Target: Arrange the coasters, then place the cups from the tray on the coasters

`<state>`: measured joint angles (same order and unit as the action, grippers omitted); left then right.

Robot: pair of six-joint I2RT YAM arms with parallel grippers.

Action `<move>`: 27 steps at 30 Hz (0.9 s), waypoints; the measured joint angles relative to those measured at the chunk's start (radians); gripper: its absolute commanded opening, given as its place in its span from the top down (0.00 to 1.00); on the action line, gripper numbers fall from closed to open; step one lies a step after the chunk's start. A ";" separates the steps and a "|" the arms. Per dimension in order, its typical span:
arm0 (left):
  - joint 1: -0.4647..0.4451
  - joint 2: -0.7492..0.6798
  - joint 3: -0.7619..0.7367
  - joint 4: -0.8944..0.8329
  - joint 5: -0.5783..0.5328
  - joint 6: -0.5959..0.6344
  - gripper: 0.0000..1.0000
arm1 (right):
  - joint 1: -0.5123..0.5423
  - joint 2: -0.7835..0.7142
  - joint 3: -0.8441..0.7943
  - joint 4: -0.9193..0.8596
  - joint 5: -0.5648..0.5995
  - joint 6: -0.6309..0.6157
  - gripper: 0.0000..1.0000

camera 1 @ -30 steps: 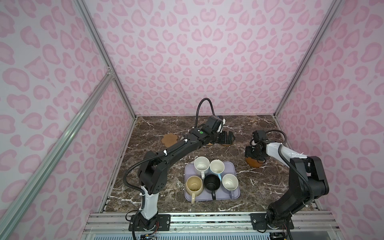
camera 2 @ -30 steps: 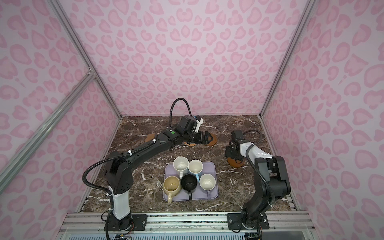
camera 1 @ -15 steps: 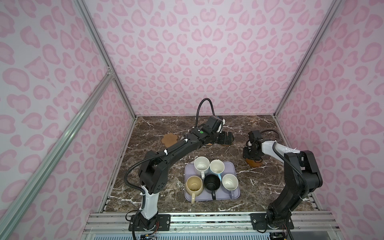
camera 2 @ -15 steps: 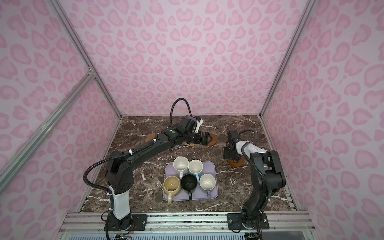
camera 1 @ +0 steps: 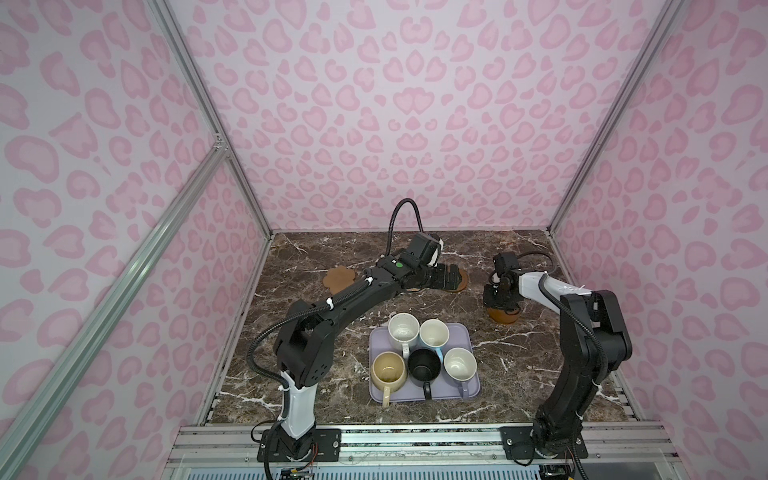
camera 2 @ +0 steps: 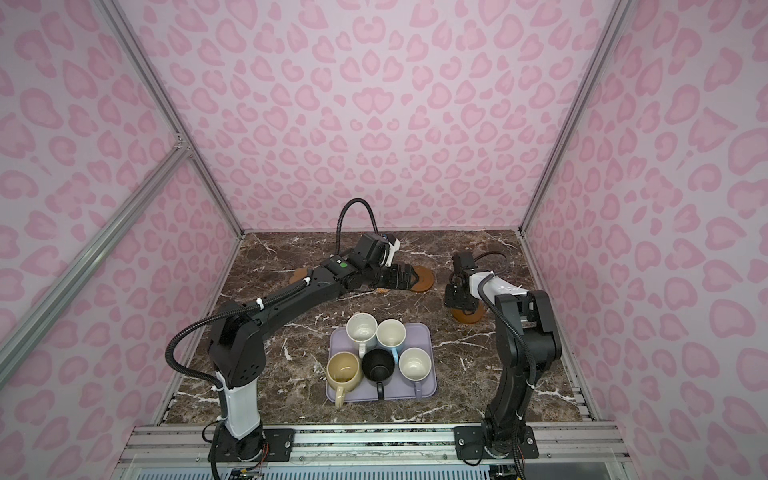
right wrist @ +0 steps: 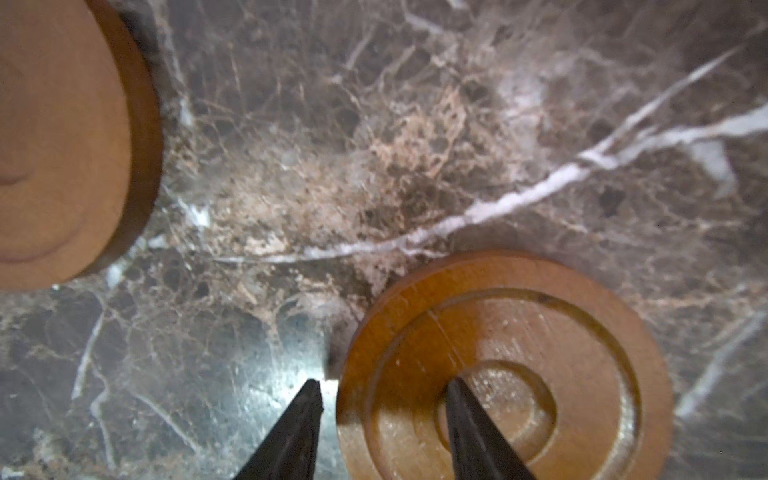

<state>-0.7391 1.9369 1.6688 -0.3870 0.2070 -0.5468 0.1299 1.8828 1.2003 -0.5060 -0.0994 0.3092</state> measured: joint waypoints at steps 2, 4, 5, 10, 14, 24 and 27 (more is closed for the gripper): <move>0.005 0.000 -0.005 0.000 -0.005 -0.002 0.02 | 0.000 0.027 0.035 0.002 -0.008 -0.007 0.51; 0.010 -0.002 -0.011 0.000 -0.006 -0.004 0.02 | 0.000 0.058 0.075 0.003 -0.016 -0.006 0.51; 0.013 -0.005 -0.013 0.000 -0.006 -0.006 0.02 | 0.001 0.071 0.095 0.002 -0.018 -0.006 0.51; 0.026 -0.011 -0.018 0.018 -0.006 -0.009 0.02 | 0.017 0.154 0.209 -0.006 -0.018 -0.006 0.51; 0.035 -0.011 -0.025 0.032 -0.006 -0.010 0.02 | 0.027 0.217 0.308 -0.028 -0.016 -0.001 0.52; 0.057 -0.018 -0.051 0.044 -0.005 -0.010 0.02 | 0.027 0.293 0.427 -0.072 -0.008 0.013 0.52; 0.058 -0.018 -0.052 0.045 -0.005 -0.012 0.02 | 0.024 0.309 0.449 -0.074 -0.006 0.013 0.53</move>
<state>-0.6811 1.9186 1.6169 -0.3424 0.2020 -0.5587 0.1543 2.1914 1.6497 -0.5797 -0.1055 0.3222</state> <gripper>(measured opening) 0.977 0.473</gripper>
